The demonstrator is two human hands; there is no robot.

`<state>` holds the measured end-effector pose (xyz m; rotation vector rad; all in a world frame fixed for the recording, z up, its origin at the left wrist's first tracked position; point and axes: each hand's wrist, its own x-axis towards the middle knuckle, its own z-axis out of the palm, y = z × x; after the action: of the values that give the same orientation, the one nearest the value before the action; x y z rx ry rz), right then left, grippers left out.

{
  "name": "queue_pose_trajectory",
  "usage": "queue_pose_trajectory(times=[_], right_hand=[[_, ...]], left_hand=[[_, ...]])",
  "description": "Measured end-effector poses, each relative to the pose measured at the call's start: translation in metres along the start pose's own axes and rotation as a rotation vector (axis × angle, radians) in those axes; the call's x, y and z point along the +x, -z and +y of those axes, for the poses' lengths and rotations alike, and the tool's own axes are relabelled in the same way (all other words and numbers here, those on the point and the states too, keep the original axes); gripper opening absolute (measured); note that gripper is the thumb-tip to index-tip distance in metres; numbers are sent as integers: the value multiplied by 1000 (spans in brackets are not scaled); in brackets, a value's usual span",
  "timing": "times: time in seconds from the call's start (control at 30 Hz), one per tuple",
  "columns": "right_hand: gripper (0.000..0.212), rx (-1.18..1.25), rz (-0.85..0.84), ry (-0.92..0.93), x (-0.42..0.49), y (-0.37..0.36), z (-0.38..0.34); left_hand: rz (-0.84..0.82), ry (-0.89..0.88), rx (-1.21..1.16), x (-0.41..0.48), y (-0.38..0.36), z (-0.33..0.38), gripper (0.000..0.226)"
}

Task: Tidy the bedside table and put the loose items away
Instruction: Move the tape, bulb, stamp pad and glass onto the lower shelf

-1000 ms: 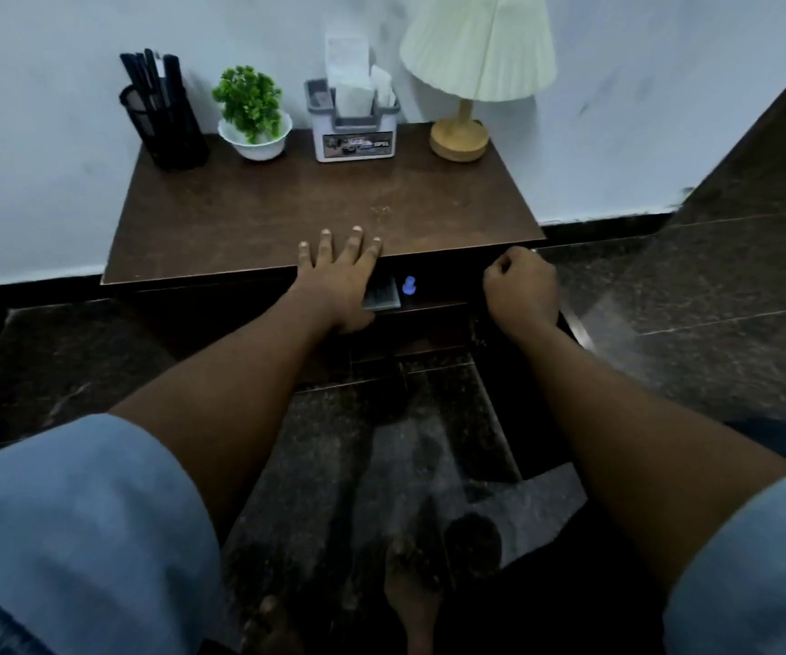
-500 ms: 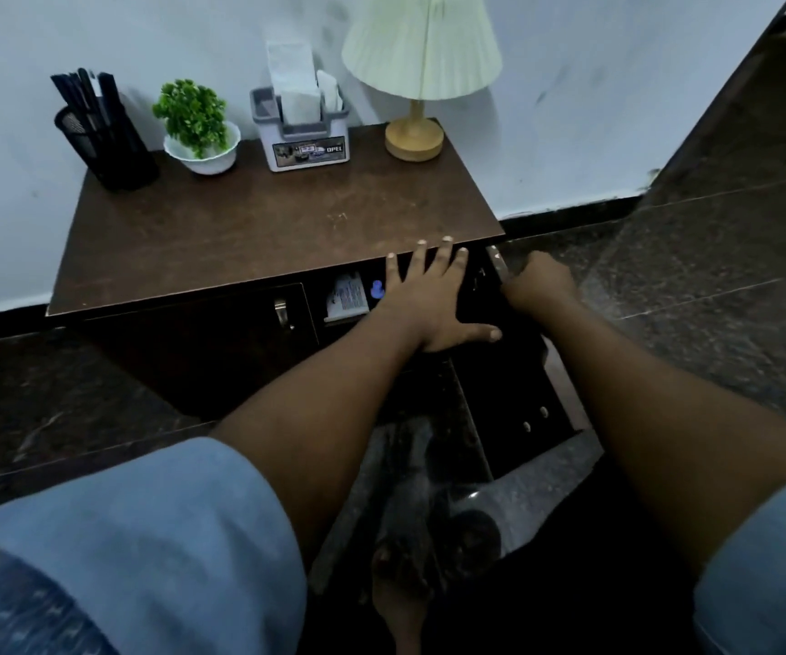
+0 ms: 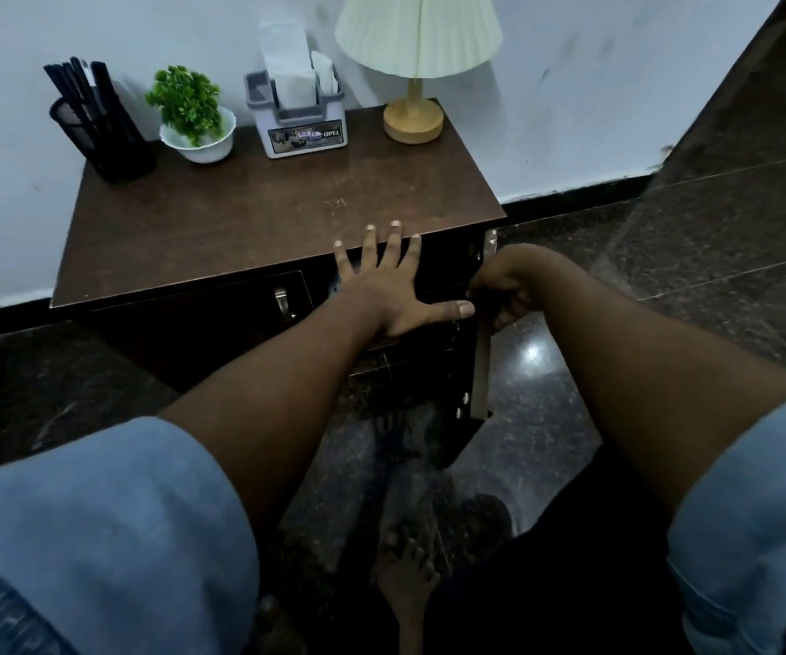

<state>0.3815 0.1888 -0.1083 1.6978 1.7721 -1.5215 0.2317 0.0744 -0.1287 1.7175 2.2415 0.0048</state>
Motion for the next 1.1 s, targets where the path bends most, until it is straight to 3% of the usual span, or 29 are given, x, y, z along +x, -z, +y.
queue_pose_trajectory(times=[0.3, 0.47, 0.63, 0.8, 0.97, 1.1], right_hand=[[3, 523, 14, 31, 15, -46, -14], [17, 826, 71, 32, 27, -72, -31], [55, 863, 135, 39, 35, -74, -38], [72, 850, 101, 16, 31, -79, -32], [63, 838, 78, 49, 24, -80, -32], [53, 817, 86, 112, 21, -79, -38]], left_hand=[[-78, 112, -60, -2, 15, -42, 142], [-86, 99, -43, -2, 16, -70, 133], [-54, 18, 54, -4, 16, -80, 123], [3, 5, 122, -6, 16, -81, 116], [106, -6, 144, -7, 15, -85, 109], [179, 66, 182, -7, 19, -98, 116]])
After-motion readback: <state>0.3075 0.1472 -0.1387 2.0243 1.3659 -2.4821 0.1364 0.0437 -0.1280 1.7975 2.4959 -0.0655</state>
